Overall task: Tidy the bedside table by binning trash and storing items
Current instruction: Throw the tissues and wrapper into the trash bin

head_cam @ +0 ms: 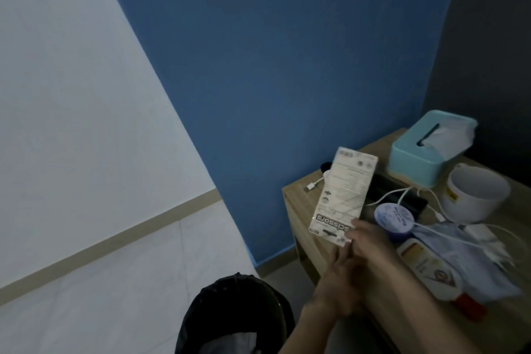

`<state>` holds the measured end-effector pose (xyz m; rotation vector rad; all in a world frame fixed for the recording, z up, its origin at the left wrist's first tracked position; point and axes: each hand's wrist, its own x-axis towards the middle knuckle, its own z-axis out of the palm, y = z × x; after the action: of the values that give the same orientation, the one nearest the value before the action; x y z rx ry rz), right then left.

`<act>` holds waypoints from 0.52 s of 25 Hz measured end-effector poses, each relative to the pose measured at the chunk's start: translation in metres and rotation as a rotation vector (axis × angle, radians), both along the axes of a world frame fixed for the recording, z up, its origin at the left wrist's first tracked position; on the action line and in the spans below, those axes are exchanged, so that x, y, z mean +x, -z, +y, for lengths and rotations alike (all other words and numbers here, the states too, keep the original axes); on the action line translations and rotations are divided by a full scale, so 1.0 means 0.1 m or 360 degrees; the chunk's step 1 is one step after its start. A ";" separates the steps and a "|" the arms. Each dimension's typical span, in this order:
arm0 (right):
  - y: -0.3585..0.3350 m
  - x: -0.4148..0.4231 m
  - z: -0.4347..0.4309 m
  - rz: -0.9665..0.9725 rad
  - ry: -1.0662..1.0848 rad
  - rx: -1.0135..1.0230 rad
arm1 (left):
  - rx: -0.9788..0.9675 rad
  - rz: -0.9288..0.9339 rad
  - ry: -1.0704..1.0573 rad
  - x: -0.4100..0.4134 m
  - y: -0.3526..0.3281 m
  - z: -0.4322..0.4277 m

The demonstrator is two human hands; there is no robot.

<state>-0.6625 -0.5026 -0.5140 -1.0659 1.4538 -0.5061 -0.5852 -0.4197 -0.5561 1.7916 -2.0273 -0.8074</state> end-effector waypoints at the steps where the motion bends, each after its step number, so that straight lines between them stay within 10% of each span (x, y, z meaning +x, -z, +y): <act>1: 0.04 -0.01 -0.03 -0.0022 0.0013 0.0038 | -0.0002 -0.0011 0.0034 0.02 -0.01 -0.01; 4: 0.07 -0.09 0.04 -0.0050 0.0035 -0.0093 | -0.0048 0.0221 -0.0102 0.04 -0.16 0.08; 9: -0.19 -0.14 0.53 0.0010 0.0295 -0.0616 | -0.0226 0.1058 -0.1317 0.30 -0.38 0.36; 13: -0.23 0.19 0.96 -0.0234 -0.0087 -0.0596 | 0.0077 0.1675 -0.1370 0.82 -0.49 0.70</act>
<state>-0.6439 -0.4063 -0.4914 -1.3280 1.2238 -0.8222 -0.5028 -0.3494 -0.5070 1.4935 -0.5135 -1.1214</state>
